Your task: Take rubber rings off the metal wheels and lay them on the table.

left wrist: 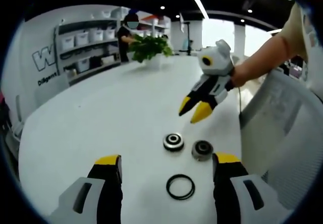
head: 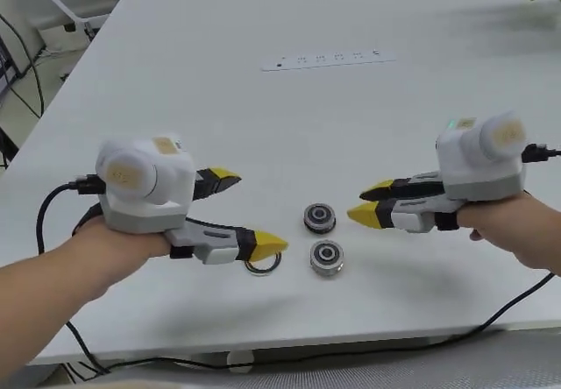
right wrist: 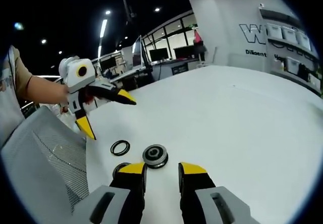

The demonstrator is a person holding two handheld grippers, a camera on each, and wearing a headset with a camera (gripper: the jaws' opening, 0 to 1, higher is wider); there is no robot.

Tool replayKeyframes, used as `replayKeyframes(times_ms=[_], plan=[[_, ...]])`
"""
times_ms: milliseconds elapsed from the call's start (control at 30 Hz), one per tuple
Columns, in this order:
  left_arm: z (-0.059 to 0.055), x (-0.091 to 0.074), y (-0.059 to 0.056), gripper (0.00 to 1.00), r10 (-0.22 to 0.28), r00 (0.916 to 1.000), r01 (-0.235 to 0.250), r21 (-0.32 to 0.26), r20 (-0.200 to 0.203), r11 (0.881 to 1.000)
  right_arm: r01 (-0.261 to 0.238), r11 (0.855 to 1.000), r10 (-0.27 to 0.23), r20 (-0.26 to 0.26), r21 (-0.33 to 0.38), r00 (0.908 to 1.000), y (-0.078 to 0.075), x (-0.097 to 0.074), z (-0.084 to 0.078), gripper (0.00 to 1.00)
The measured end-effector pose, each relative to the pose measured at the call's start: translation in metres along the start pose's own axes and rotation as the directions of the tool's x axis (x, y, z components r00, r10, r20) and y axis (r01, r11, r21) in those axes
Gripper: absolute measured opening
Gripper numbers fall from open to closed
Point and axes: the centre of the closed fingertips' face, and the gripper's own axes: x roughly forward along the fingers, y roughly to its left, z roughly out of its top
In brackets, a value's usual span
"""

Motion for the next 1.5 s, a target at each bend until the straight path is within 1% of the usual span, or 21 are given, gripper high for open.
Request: replayKeyframes(times_ms=[100,200,333,433,667,800,900,1000,1167,1367,1500], plan=[[0.0,0.005,0.0,0.74,-0.003,1.0,0.003,-0.005,-0.001,1.0,-0.001,1.0,0.001,-0.01,-0.01,0.9999,-0.001,0.004,-0.003,0.23],[-0.001,0.009,0.0,0.73,-0.01,0.9999,0.01,-0.005,-0.006,1.0,-0.001,0.999,0.0,-0.023,-0.036,0.9997,-0.001,0.007,-0.007,0.24],[-0.003,0.016,0.004,0.72,-0.015,0.9998,0.015,-0.011,-0.01,1.0,-0.013,0.998,0.011,-0.037,-0.06,0.9992,-0.001,0.012,-0.011,0.25],[-0.005,0.021,0.004,0.71,-0.024,0.9995,0.024,-0.008,-0.018,1.0,-0.022,0.997,0.018,-0.047,-0.073,0.9987,0.0,0.016,-0.012,0.24],[-0.007,0.032,0.005,0.66,-0.044,0.9986,0.044,-0.003,-0.03,0.999,-0.046,0.996,0.042,-0.056,-0.08,0.9976,0.002,0.025,-0.013,0.24],[-0.007,0.039,0.002,0.64,-0.059,0.9977,0.059,0.0,-0.035,0.998,-0.058,0.995,0.053,-0.068,-0.081,0.9962,0.002,0.029,-0.015,0.23],[-0.007,0.044,0.002,0.62,-0.065,0.9972,0.066,0.003,-0.036,0.998,-0.065,0.995,0.059,-0.076,-0.079,0.9954,0.002,0.031,-0.017,0.22],[-0.007,0.048,-0.001,0.59,-0.075,0.9964,0.075,-0.001,-0.038,0.997,-0.068,0.995,0.063,-0.075,-0.076,0.9952,0.002,0.032,-0.017,0.22],[-0.006,0.055,-0.006,0.53,-0.094,0.9943,0.095,0.013,-0.05,0.995,-0.075,0.995,0.07,-0.077,-0.071,0.9946,0.003,0.034,-0.018,0.22],[-0.002,0.062,-0.012,0.48,-0.117,0.9918,0.118,0.014,-0.051,0.993,-0.079,0.994,0.073,-0.075,-0.076,0.9945,0.003,0.035,-0.019,0.22],[-0.003,0.065,-0.016,0.42,-0.132,0.9892,0.133,0.022,-0.065,0.991,-0.081,0.994,0.076,-0.073,-0.073,0.9945,0.004,0.035,-0.019,0.22]])
